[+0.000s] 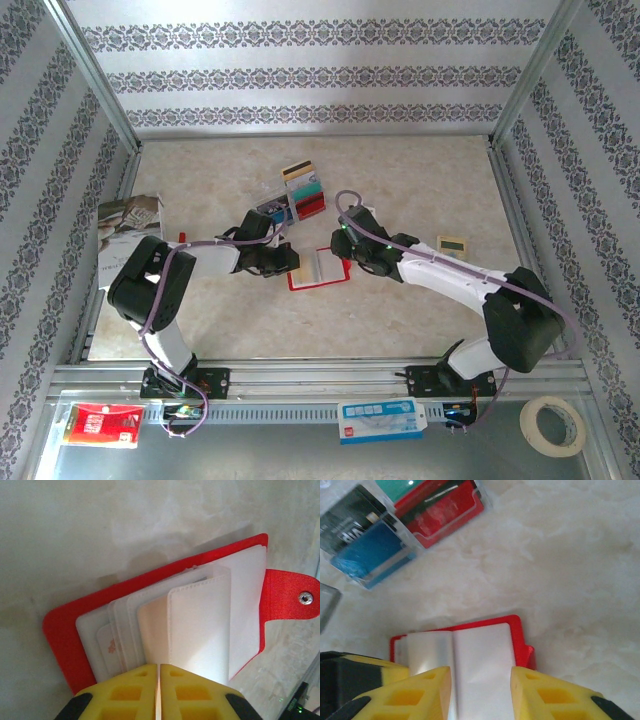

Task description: Take the credit cards out of the card holder

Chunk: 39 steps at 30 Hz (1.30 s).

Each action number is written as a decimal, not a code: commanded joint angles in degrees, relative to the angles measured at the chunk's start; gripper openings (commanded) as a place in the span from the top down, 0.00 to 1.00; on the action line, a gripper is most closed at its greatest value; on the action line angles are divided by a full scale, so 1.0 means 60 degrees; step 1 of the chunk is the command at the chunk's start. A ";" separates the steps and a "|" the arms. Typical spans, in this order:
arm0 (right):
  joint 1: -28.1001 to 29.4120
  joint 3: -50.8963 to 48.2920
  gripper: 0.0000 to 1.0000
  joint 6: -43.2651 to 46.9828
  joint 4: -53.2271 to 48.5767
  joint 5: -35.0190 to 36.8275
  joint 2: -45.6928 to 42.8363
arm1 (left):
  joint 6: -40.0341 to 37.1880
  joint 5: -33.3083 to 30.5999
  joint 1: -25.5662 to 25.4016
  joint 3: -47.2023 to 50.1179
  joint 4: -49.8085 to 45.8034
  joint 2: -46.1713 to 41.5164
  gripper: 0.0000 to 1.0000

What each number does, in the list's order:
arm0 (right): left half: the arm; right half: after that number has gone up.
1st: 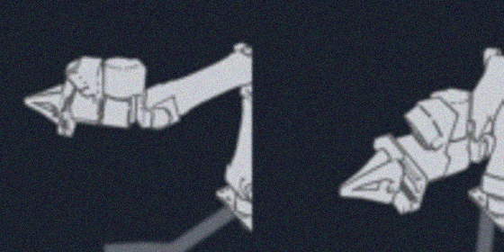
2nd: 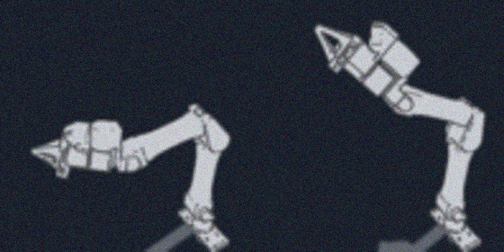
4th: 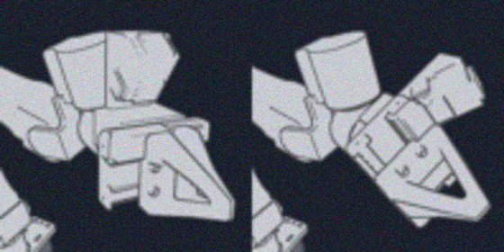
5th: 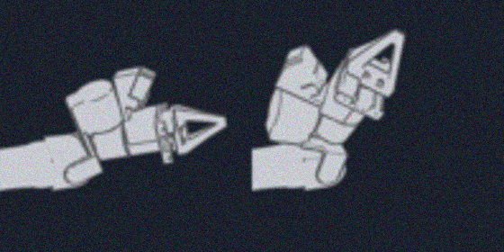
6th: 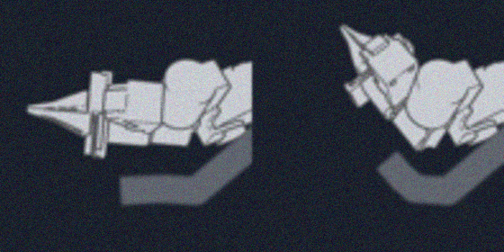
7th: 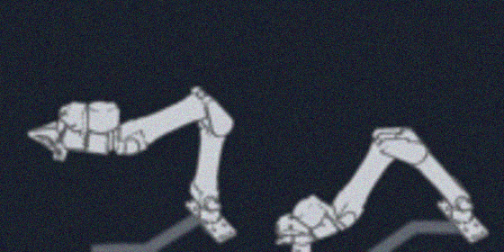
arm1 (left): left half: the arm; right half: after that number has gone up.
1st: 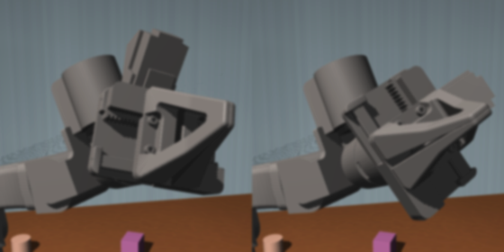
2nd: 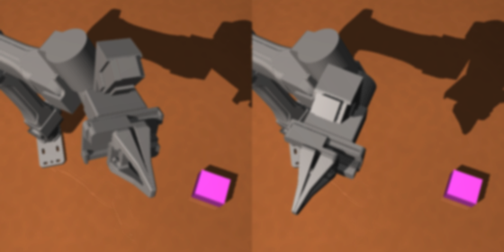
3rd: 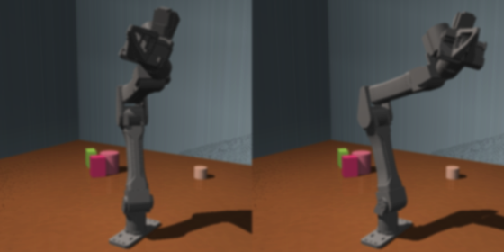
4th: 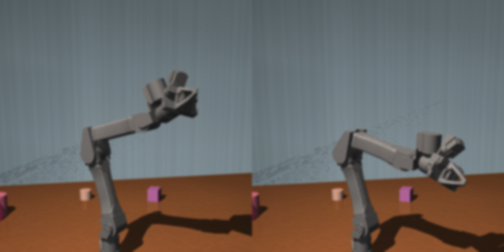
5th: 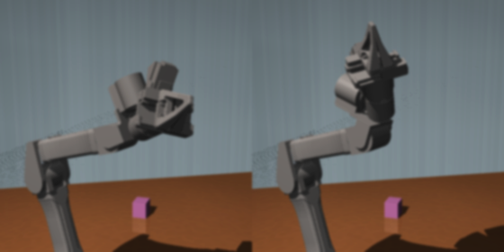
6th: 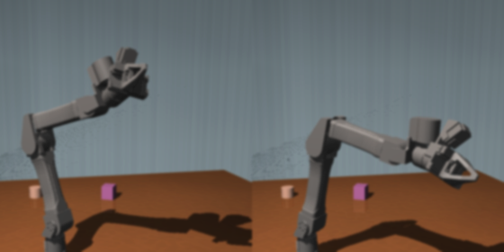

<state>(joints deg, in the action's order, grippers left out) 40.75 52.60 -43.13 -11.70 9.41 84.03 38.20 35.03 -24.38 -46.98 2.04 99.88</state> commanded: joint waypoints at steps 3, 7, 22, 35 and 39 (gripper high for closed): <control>0.0068 -0.0182 0.62 -0.0017 0.0251 -0.0096 0.0028 | 0.0231 0.0630 -0.0154 -0.0252 0.0387 0.0127 0.87; 0.0065 -0.0197 0.63 -0.0088 0.0319 -0.0146 0.0101 | 0.0091 0.0580 -0.0254 -0.0457 0.0074 0.0052 0.85; 0.0049 -0.0442 0.62 -0.0100 0.0385 0.0041 -0.0158 | 0.0210 0.0765 -0.0793 -0.1700 0.0084 0.0705 0.80; -0.0149 -0.0783 0.57 -0.0299 0.0464 0.0034 -0.0444 | 0.0271 -0.0094 -0.1240 -0.2728 -0.0645 0.2030 0.79; -0.0183 -0.0754 0.57 -0.0326 0.0530 -0.0037 -0.0369 | 0.0173 0.0061 -0.1233 -0.2786 -0.0756 0.1747 0.77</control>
<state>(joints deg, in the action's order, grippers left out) 40.29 48.58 -44.23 -9.52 9.13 82.19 39.90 36.60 -31.44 -62.65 0.60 111.63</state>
